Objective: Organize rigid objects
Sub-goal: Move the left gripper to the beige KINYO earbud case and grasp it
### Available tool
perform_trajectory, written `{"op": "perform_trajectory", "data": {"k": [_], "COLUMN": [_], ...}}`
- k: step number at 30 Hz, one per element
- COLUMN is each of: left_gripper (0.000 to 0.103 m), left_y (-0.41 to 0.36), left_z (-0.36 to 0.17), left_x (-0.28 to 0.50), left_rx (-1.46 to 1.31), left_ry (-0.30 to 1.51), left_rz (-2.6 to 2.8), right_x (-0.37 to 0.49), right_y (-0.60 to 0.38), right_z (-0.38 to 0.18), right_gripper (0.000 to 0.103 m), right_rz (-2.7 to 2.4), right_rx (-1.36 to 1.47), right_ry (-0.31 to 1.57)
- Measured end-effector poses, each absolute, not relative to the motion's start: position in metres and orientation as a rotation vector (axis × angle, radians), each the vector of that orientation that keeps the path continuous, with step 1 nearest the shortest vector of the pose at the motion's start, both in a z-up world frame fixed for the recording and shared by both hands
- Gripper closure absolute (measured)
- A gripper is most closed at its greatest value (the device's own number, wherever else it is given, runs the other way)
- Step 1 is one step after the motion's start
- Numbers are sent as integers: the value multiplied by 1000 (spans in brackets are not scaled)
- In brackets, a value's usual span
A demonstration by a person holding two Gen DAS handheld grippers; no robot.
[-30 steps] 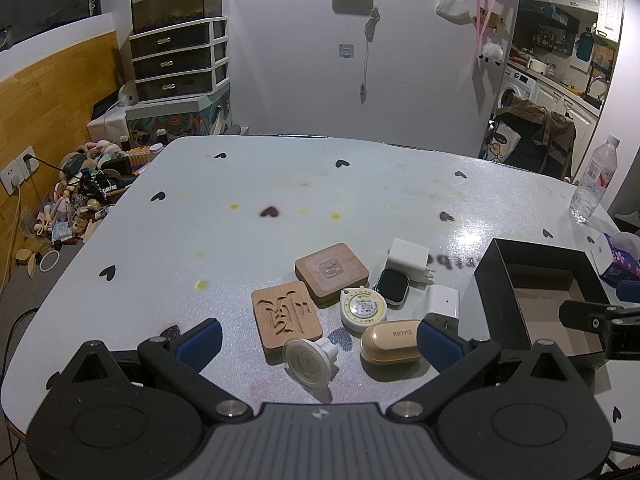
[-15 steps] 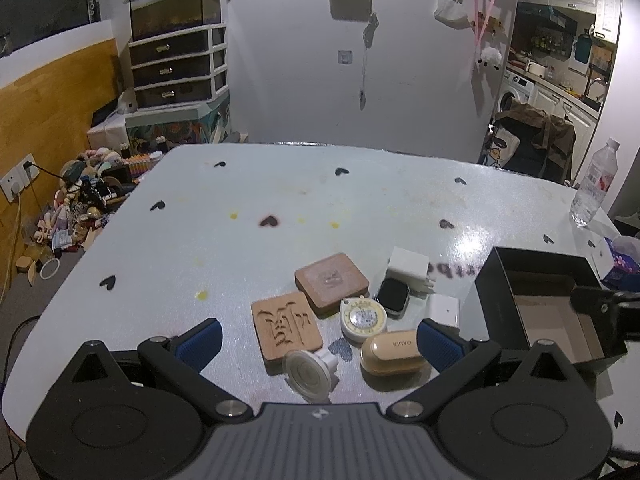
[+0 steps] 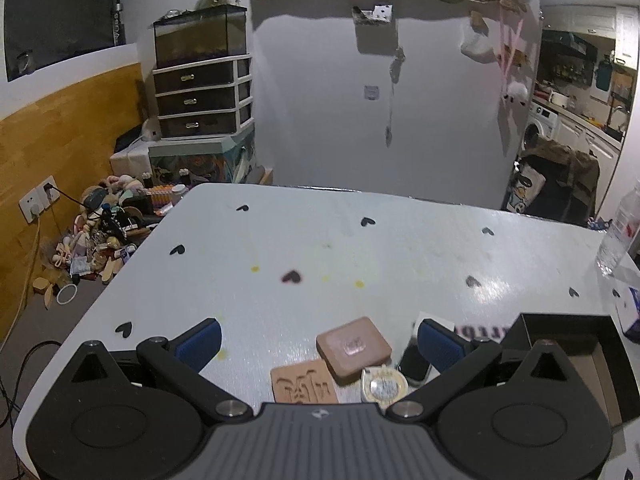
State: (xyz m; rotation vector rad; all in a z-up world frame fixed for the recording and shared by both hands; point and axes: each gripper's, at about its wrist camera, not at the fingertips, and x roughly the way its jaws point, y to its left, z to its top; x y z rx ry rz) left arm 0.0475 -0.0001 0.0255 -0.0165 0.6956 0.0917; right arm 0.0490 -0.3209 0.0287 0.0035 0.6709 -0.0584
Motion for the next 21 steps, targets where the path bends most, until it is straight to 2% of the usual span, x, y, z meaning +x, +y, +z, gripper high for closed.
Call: {"op": "perform_trajectory", "data": {"k": [11,21], "left_gripper": [0,0], "left_y": [-12,-46], "left_z": [8,-26], "left_x": [68,77], "left_rx": [-17,-35], "left_ry": [718,823], "left_rz": [83,40], "right_x": [60,62], "right_y": [-387,-411], "right_z": [6,-45], "right_gripper": [0,33], "right_rz": [-195,-122], "right_rx": [79,175], "right_ry": [732,902]}}
